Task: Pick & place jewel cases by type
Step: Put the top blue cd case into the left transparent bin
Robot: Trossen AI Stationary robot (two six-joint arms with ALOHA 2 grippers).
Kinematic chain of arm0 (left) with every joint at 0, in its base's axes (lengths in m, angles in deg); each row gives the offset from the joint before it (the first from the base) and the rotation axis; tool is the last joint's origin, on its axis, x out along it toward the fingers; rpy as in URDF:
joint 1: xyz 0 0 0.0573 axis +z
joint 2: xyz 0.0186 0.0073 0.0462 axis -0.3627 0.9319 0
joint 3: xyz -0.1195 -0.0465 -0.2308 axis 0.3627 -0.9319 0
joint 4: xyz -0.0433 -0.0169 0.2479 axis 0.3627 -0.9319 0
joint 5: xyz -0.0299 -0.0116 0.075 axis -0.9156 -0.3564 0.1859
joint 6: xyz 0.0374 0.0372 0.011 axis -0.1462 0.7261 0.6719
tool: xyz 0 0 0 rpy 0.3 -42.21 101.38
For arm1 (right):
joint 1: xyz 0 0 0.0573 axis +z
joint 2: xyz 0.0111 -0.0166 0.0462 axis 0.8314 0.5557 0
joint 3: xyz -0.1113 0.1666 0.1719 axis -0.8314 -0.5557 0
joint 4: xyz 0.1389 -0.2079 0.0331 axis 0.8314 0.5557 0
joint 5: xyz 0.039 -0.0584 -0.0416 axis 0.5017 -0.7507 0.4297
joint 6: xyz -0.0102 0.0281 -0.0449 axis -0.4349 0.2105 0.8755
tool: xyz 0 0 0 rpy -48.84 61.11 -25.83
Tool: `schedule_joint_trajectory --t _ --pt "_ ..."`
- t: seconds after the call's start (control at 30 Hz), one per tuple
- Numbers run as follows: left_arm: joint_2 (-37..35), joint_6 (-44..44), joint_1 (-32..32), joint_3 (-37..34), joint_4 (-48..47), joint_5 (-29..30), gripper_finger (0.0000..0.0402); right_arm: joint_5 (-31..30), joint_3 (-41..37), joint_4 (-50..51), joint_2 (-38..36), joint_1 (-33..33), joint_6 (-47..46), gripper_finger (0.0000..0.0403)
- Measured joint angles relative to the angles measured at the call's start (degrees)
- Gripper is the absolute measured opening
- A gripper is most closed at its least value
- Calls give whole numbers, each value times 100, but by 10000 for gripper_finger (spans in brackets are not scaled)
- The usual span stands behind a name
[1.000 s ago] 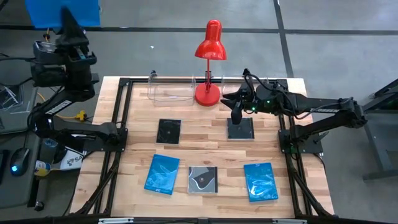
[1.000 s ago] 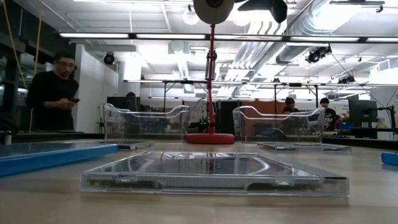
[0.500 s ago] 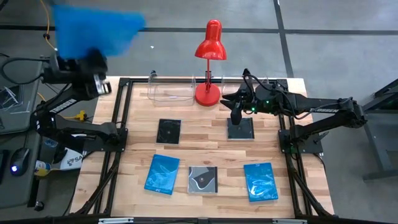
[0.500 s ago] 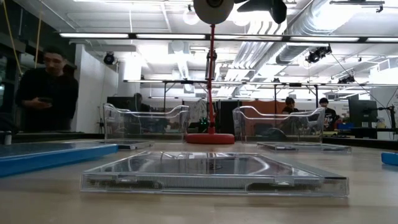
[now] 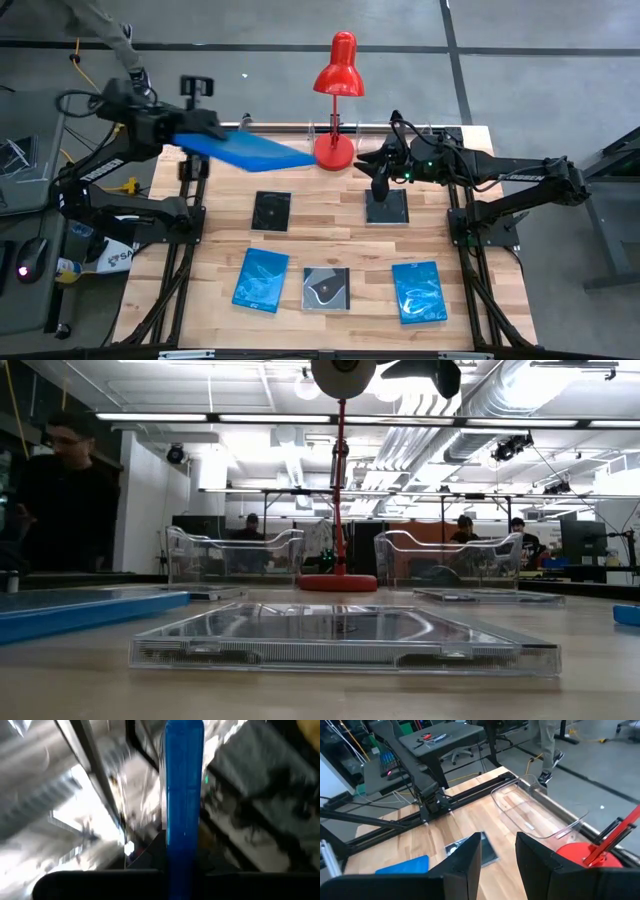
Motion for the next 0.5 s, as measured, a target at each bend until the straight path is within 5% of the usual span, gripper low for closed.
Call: schedule_joint_trajectory --t 0.17,0.5 --pt "0 1250 -2 0 -1599 674 17 122 0 274 0 1 -183 103" --pt "-331 3921 -2 -2 -3918 2952 17 87 0 520 0 2 -312 103"
